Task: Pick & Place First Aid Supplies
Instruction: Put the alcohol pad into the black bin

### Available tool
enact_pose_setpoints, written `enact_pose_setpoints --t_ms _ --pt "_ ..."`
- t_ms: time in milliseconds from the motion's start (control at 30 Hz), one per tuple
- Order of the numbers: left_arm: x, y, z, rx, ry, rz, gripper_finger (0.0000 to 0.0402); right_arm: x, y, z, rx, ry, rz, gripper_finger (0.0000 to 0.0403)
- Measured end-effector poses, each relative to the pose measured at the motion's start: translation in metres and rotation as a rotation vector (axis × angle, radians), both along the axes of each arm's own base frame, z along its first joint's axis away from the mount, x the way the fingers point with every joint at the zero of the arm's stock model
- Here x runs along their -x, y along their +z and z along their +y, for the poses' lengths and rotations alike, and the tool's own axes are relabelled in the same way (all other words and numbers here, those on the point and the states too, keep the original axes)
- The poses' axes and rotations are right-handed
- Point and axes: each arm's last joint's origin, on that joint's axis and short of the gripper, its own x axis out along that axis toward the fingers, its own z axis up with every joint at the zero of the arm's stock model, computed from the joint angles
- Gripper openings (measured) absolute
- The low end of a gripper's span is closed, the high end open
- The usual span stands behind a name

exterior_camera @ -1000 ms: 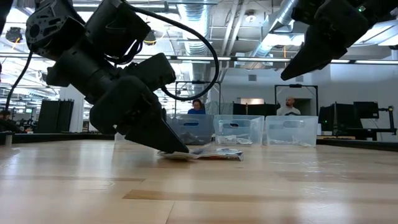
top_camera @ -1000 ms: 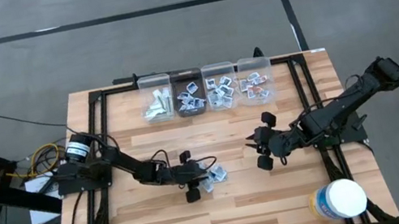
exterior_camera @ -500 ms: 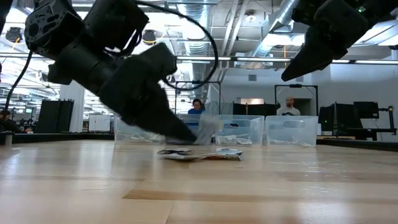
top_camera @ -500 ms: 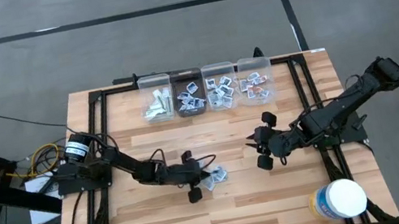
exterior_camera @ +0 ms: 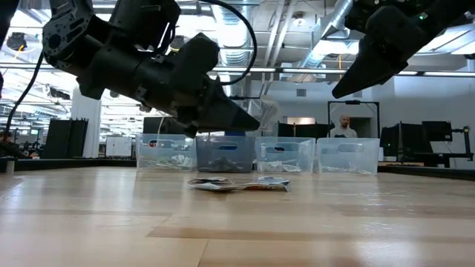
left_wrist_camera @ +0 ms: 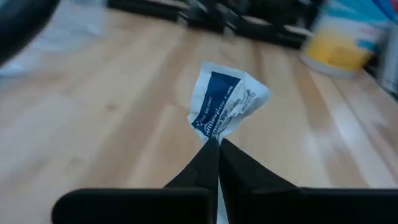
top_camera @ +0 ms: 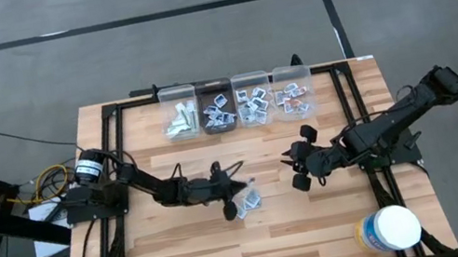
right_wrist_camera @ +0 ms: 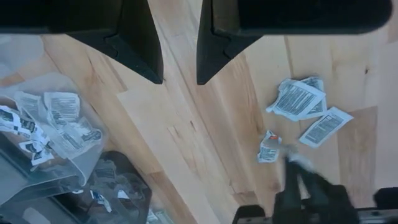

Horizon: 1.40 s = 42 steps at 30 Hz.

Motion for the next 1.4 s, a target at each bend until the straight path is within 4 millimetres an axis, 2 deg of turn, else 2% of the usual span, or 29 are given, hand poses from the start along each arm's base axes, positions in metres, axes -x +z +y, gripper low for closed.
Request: enact_pose_setpoints --t_ms 200,333,467,567,700,867,1000,1167,1300,1400 --pt "-0.003 0.011 0.017 0.008 0.238 -0.114 0.0008 0.0 -0.012 -0.009 -0.015 -0.037 -0.038 0.0091" --pt "-0.005 0.023 0.031 0.011 0.327 -0.235 0.0007 -0.001 -0.022 -0.019 -0.034 -0.082 -0.094 0.0091" --pt "-0.004 0.037 0.047 -0.082 0.379 -0.329 0.0012 -0.002 -0.026 -0.031 -0.035 -0.138 -0.109 0.0091" --pt "-0.001 0.05 0.06 -0.199 0.424 -0.338 0.0014 -0.003 -0.026 -0.042 -0.028 -0.186 -0.106 0.0091" --pt "0.006 0.069 0.087 -0.34 0.512 -0.331 0.0011 -0.004 -0.026 -0.06 0.009 -0.245 -0.088 0.0091" --pt "0.017 0.083 0.136 -0.441 0.543 -0.305 0.001 -0.002 -0.026 -0.088 0.018 -0.37 -0.085 0.0091" --pt "0.027 0.082 0.18 -0.485 0.515 -0.269 0.001 0.0 -0.027 -0.105 -0.001 -0.464 -0.1 0.0091" --pt "0.044 0.074 0.227 -0.463 0.556 -0.223 0.0009 0.002 -0.027 -0.116 -0.048 -0.556 -0.138 0.0091" --pt "0.053 0.064 0.252 -0.451 0.508 -0.2 0.0009 0.004 -0.027 -0.124 -0.079 -0.622 -0.167 0.0091" --pt "0.055 0.055 0.262 -0.445 0.468 -0.171 0.0009 0.006 -0.027 -0.129 -0.1 -0.67 -0.188 0.0091"
